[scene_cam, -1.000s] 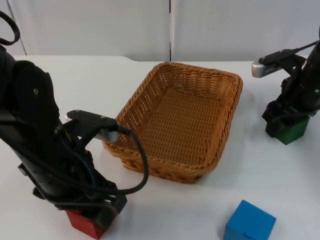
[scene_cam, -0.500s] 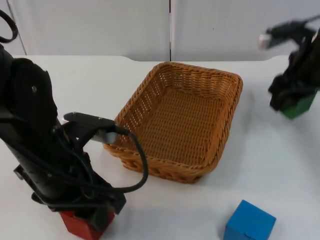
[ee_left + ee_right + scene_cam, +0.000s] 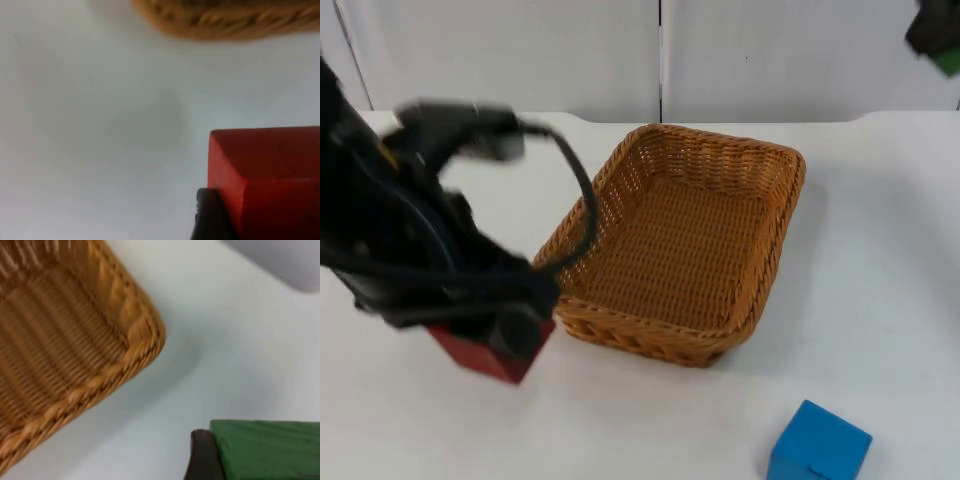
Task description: Pick up one cube with each hand and place exactly two cubes into the same basket, leaving the remaining cube outside.
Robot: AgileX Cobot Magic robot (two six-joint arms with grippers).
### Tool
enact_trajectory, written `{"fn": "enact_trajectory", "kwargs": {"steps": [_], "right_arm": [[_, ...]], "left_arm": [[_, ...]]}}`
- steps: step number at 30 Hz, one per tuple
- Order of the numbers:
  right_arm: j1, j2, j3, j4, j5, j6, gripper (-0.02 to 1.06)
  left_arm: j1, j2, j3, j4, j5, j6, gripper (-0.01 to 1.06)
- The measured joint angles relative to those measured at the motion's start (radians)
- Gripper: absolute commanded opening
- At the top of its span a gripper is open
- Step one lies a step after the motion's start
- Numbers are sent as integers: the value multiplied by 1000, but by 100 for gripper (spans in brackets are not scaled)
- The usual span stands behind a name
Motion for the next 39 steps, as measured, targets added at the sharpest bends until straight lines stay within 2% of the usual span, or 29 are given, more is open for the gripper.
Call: {"fn": "enact_trajectory", "kwargs": {"steps": [5, 12, 30, 39], "right_arm": [[0, -55, 0, 0, 25, 0, 0], [0, -60, 0, 0, 29, 0, 0], [0, -60, 0, 26, 27, 11, 0], [0, -60, 0, 56, 1, 11, 0]], "left_arm": [[0, -160, 0, 0, 31, -5, 0], [0, -269, 0, 0, 38, -5, 0], [0, -280, 0, 0, 37, -5, 0], [0, -280, 0, 0, -5, -5, 0]]}}
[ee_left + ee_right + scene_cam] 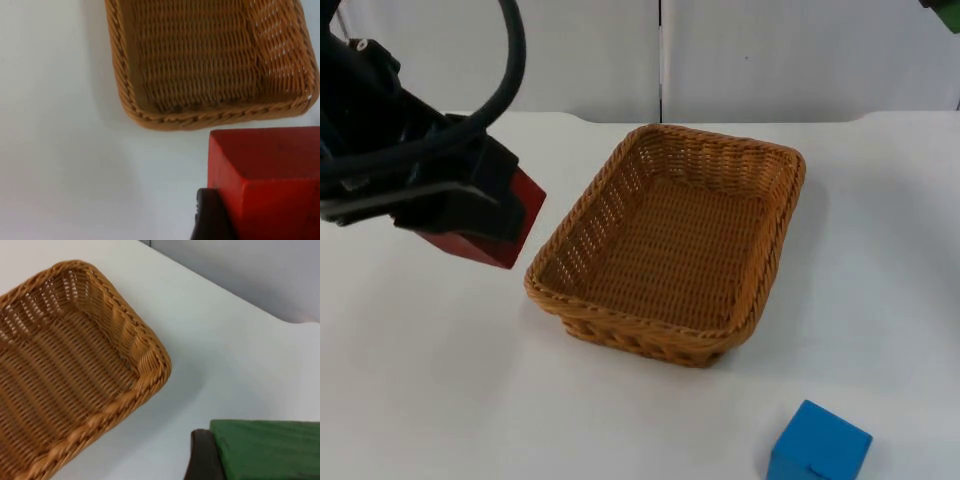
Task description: Pick up one cube with each hand and place exactly two cubes into the same basket, leaving the remaining cube outside.
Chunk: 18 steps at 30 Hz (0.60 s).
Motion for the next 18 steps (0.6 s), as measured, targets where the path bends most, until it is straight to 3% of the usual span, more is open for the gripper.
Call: {"fn": "enact_trajectory", "kwargs": {"steps": [8, 14, 18], "right_arm": [[9, 31, 0, 36, -22, 0, 0], [75, 109, -6, 36, -37, -19, 0], [123, 191, -77, 38, -18, -24, 0]], "left_arm": [[0, 37, -42, 0, -36, 2, 0], [0, 158, -129, 0, -34, 32, 0], [0, 244, -181, -25, -30, 74, 0]]}}
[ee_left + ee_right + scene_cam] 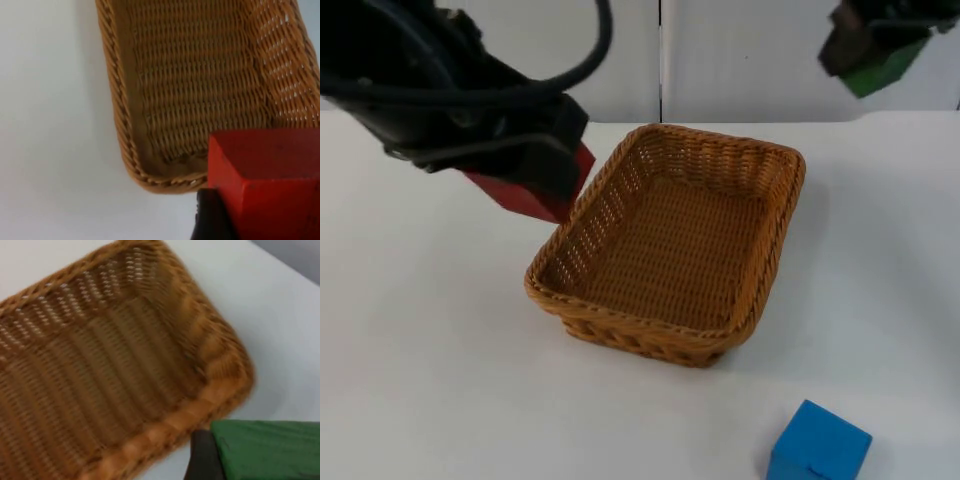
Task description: Pick up one cube with each hand and place exactly two cubes into the same basket, leaving the remaining cube outside.
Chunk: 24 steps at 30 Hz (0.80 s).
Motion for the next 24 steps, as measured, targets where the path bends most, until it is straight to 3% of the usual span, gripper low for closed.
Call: {"fn": "enact_trajectory", "kwargs": {"steps": [16, 21, 24], "right_arm": [[72, 374, -481, 11, 186, 17, 0], [77, 424, -508, 23, 188, 17, 0], [77, 456, -512, 34, 166, 17, 0]], "left_arm": [[0, 238, -142, -152, -7, 222, 0], [0, 298, -162, -185, -22, 268, 0], [0, 342, -164, -257, -55, 357, 0]]}}
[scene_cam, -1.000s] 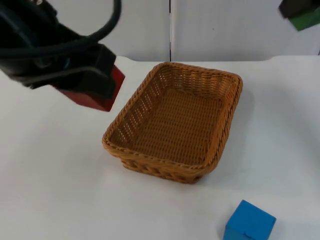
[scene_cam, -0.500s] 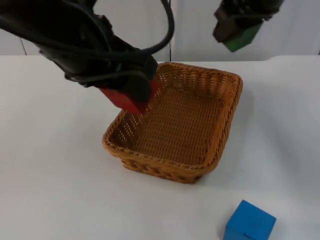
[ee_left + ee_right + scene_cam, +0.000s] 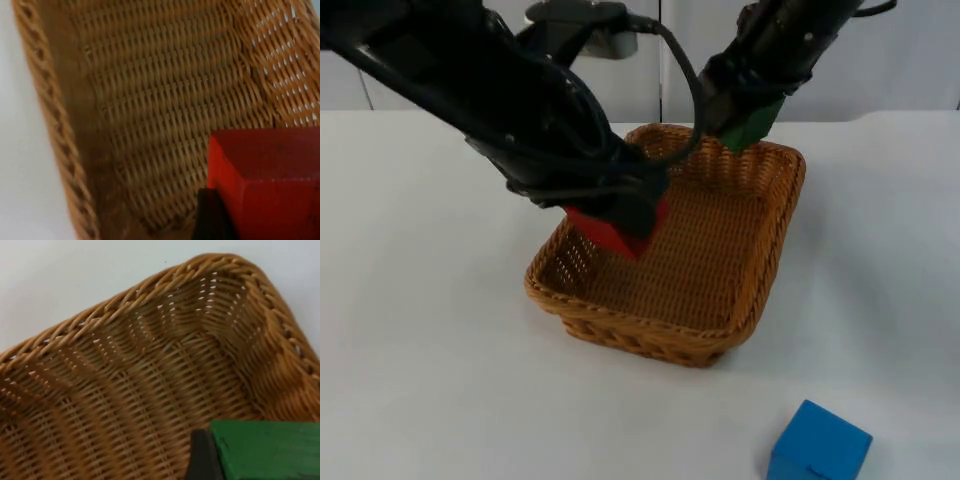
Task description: Pick up one cube with each hand and place exactly two cubes into the same basket, leaving the remaining cube outside.
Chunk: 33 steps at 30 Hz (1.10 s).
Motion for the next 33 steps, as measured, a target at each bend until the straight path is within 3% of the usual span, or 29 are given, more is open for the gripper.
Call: {"fn": "enact_trajectory", "kwargs": {"steps": [12, 30, 33], "right_arm": [[0, 64, 0, 51, -38, 0, 0], [0, 120, 0, 74, -59, 0, 0], [0, 123, 0, 78, -61, 0, 0]], "left_arm": [[0, 117, -12, -154, -82, 213, 0], [0, 217, -21, -185, -178, 241, 0], [0, 224, -21, -185, -181, 241, 11]]}}
